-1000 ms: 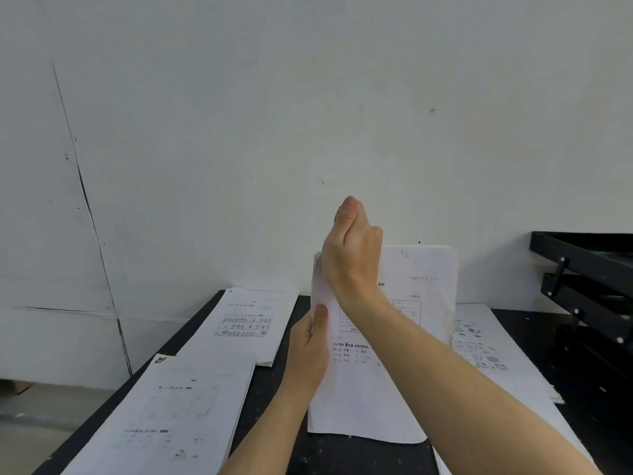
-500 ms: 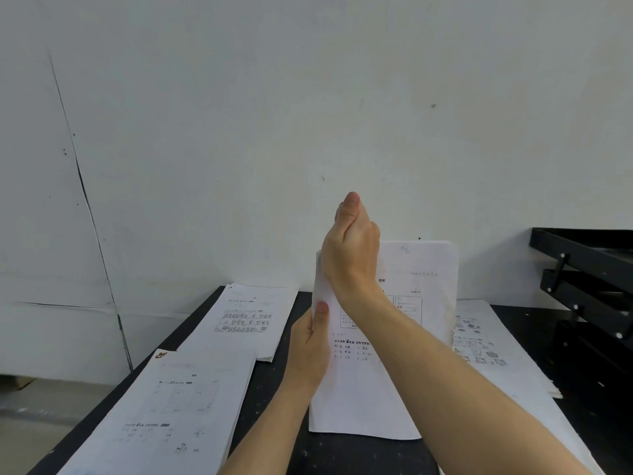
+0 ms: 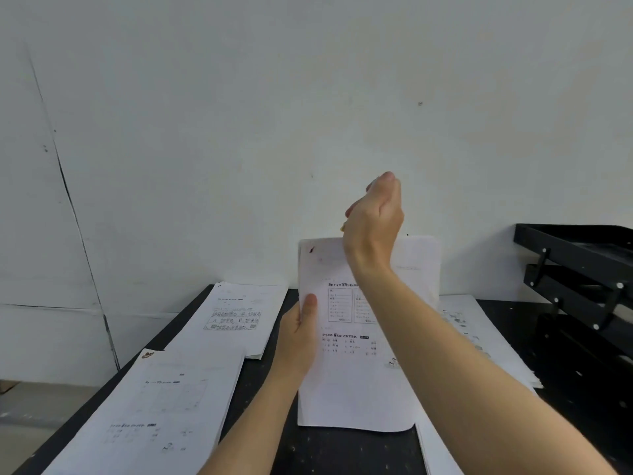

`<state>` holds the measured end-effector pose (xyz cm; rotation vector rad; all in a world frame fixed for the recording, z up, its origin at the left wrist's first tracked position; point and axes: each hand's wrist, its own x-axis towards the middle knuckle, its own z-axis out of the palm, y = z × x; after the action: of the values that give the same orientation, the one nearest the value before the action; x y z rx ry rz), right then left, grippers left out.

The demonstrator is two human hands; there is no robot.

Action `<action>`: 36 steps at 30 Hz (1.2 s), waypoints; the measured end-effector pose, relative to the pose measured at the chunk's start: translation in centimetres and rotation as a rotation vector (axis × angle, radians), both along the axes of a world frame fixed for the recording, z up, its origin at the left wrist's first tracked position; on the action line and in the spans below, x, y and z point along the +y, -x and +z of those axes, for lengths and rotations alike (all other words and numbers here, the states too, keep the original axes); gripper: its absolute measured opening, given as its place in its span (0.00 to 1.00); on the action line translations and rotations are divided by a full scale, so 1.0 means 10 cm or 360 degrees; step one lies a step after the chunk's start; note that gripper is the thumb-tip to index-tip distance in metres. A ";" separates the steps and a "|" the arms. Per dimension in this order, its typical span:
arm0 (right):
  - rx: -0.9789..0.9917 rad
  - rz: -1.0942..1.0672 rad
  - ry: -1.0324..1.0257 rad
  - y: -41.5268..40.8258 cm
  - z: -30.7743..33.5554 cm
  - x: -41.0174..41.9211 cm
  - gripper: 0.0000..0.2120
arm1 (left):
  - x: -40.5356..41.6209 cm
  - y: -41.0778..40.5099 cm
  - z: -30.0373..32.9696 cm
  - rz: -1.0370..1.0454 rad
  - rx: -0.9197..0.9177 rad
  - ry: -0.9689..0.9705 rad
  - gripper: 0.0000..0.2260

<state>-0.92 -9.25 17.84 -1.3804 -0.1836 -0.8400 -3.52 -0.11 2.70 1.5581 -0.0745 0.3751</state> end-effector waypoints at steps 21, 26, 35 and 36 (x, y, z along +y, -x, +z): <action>0.0734 -0.0356 0.0468 -0.51 -0.40 -1.45 0.19 | 0.10 -0.17 0.08 0.0263 0.0067 0.0025 0.16; 0.1482 -0.0167 0.1140 -0.58 -1.08 -1.52 0.11 | 0.21 -0.20 0.12 0.0280 0.0045 0.0044 0.17; 0.1739 -0.0084 0.1696 -0.46 -1.88 -1.54 0.12 | 0.15 -0.17 0.18 0.0190 0.0051 0.0066 0.15; 0.1786 -0.0074 0.1728 -0.47 -1.94 -1.55 0.11 | 0.15 -0.17 0.19 0.0182 0.0047 0.0069 0.15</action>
<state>3.77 -24.74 -1.60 -2.6708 0.3279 0.1965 -1.80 1.35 4.57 1.5284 0.0459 0.4406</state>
